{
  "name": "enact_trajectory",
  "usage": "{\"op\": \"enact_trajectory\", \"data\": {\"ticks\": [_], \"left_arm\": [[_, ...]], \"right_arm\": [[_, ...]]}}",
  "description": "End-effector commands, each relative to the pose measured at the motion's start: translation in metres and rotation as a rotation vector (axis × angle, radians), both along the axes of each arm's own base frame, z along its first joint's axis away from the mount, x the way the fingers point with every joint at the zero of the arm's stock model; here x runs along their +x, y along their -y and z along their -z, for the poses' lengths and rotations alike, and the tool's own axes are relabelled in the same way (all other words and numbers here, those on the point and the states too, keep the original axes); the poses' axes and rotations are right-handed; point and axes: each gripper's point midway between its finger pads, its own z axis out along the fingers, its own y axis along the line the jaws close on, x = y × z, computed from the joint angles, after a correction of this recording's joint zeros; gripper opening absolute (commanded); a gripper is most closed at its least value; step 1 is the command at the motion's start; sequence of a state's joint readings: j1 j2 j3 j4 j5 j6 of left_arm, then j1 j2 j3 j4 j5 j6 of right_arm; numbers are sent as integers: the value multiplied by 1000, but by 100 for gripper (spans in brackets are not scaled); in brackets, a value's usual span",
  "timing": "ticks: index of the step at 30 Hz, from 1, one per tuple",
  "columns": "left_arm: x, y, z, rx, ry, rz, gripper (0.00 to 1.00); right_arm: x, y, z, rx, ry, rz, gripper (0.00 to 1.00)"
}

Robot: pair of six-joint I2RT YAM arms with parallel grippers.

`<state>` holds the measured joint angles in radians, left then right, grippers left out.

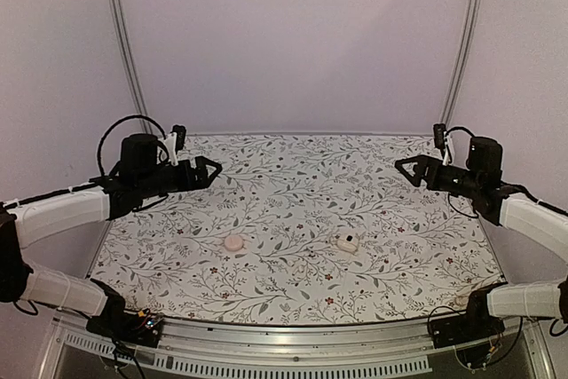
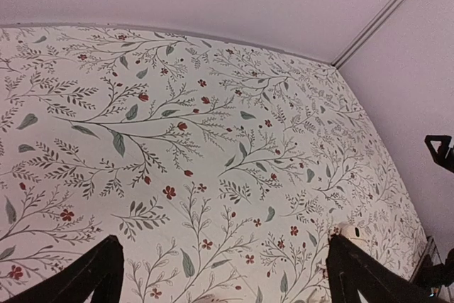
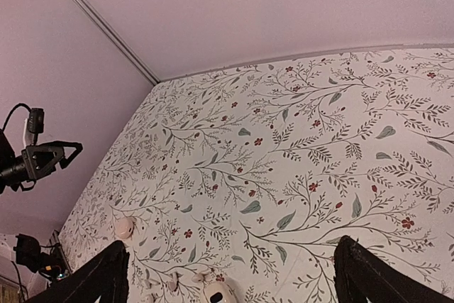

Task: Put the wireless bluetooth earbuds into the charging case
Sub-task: Pick up the charging case from the center of the board.

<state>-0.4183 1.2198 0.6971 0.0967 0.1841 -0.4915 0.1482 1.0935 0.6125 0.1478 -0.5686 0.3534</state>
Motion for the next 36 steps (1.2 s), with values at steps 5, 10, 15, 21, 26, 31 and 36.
{"op": "enact_trajectory", "data": {"ticks": [5, 10, 15, 21, 26, 31, 36], "left_arm": [[-8, 19, 6, 72, 7, 78, 100], [-13, 31, 11, 78, 2, 112, 100], [-18, 41, 16, 59, -4, 145, 100], [-21, 51, 20, 37, -6, 174, 100], [-23, 56, 22, 31, -13, 193, 100], [-25, 58, 16, 27, 3, 206, 100], [-25, 59, 18, 39, 1, 212, 100]], "right_arm": [[-3, -20, 15, -137, -60, -67, 99], [-19, -49, 43, -216, -194, -175, 99], [-38, -72, 73, -349, -294, -248, 99], [-45, -85, 113, -459, -404, -298, 97], [-50, -104, 140, -642, -427, -346, 93], [-60, -118, 159, -724, -453, -420, 88], [-69, -123, 174, -796, -477, -468, 84]]}}
